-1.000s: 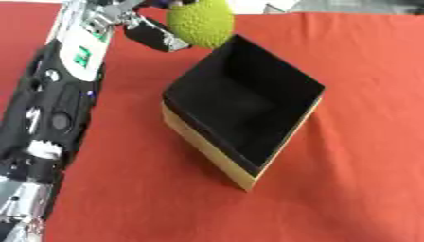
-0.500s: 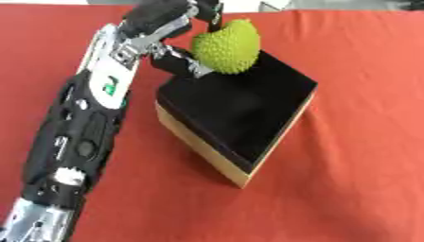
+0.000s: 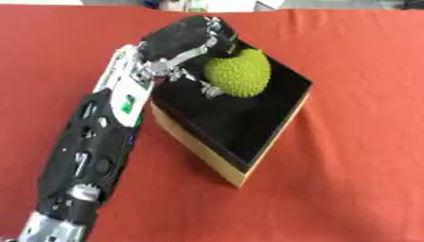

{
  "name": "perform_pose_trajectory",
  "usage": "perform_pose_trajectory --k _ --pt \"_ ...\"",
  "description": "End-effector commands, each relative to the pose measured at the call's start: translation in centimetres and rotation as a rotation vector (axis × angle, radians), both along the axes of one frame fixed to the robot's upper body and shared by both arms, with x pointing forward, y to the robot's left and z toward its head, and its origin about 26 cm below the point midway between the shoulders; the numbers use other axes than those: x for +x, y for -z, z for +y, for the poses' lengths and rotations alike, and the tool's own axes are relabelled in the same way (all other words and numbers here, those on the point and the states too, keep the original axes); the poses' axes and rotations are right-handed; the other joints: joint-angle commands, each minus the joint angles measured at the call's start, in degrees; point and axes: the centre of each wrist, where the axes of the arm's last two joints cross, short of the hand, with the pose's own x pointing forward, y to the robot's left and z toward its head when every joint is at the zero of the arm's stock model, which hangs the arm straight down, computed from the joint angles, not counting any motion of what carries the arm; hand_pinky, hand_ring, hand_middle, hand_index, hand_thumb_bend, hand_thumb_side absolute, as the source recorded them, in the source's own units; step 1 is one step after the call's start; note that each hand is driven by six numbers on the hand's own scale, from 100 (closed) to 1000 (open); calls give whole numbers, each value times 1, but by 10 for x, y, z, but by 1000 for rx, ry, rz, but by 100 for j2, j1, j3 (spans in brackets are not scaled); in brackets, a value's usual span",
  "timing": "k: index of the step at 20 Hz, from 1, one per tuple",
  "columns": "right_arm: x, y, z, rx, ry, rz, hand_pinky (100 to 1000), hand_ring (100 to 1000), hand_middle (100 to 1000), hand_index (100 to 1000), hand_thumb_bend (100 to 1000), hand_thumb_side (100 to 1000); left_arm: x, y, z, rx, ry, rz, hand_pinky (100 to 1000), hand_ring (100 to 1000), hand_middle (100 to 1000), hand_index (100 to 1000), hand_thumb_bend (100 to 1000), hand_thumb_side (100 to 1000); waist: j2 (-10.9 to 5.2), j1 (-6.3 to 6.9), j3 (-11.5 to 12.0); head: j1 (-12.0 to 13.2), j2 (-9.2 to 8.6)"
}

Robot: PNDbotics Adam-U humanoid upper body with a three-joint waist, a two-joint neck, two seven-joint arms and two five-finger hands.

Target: Pick up objects on the table and place them in the box.

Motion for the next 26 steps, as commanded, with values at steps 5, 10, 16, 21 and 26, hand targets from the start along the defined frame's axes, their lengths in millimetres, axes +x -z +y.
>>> perform_pose_trajectory --k 5,10,16,21,26 --pt "-6 -8 -4 -27 20 -27 757 695 621 769 100 250 4 8 -1 184 10 -32 550 514 404 453 213 168 -96 -19 -11 -38 32" --pt "-6 -7 -4 -26 18 -22 757 695 620 769 100 257 4 16 -7 258 -10 -37 552 523 431 488 272 196 -86 -20 -25 -43 34" --pt "-5 -7 -4 -24 18 -20 757 695 620 769 100 262 1 18 -13 303 -13 -59 654 655 612 712 372 214 -81 -10 -36 -52 28" --pt "-5 -6 -4 -24 19 -18 757 695 620 768 100 260 -1 10 -14 296 -7 -70 749 786 779 873 431 198 -91 -6 -33 -58 14" --pt "-6 -6 -4 -27 21 -18 758 695 620 769 100 254 -1 4 -10 276 7 -51 763 799 792 884 372 160 -104 -9 -20 -63 10"
